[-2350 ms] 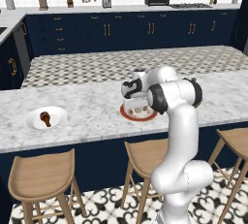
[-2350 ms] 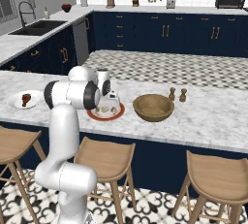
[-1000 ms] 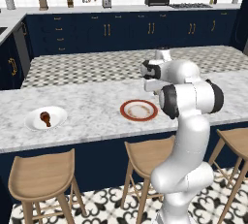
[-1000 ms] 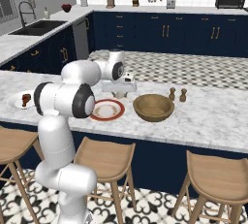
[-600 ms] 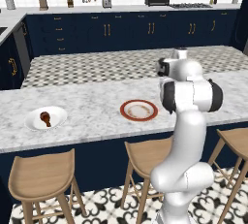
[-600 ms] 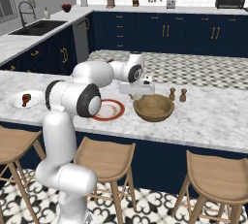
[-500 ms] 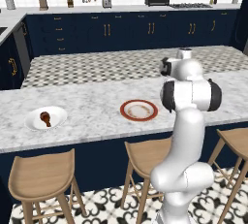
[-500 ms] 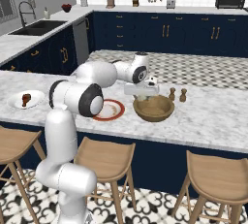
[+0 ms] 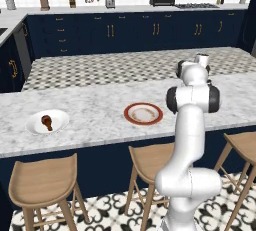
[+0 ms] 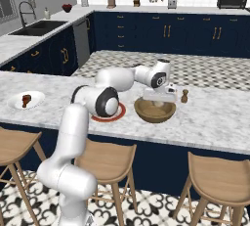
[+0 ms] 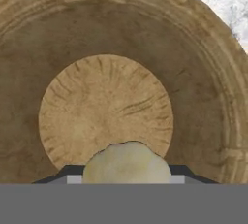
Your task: Pick the chicken drumstick and garlic from their plates and place them in the bowl. Then put the bowl in the fridge.
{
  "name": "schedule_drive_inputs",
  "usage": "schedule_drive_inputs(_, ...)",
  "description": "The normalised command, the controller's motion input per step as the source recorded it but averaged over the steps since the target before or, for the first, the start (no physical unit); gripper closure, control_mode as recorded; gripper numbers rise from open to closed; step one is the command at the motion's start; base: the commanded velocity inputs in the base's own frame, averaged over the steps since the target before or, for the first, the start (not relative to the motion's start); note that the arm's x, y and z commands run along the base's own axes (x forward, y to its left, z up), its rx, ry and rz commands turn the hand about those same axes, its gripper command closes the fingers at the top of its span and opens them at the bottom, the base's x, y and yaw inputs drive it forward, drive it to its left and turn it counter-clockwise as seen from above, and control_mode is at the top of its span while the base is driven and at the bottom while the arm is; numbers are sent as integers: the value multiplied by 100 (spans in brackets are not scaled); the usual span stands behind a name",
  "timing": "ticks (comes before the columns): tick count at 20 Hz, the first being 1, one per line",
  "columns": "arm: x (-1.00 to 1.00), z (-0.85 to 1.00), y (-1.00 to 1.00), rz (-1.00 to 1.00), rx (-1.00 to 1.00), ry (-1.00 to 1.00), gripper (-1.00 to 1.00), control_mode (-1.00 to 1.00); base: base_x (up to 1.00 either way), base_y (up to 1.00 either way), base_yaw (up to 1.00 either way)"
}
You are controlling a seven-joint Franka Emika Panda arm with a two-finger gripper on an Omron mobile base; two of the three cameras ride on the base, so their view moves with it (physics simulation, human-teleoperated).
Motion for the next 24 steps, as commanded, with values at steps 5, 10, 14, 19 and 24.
schedule_drive_inputs(5, 15, -8, 4, 0, 1, 1, -100, -100, 0, 0, 0)
schedule_drive_inputs(10, -12, -1, 18, 0, 0, 0, -100, -100, 0, 0, 0)
schedule_drive_inputs(14, -33, -13, 22, 0, 0, 0, -100, -100, 0, 0, 0)
schedule_drive_inputs(19, -81, 0, 30, -5, -4, -6, -100, -100, 0, 0, 0)
schedule_drive_inputs(24, -90, 58, 69, -1, -3, -5, -100, -100, 0, 0, 0)
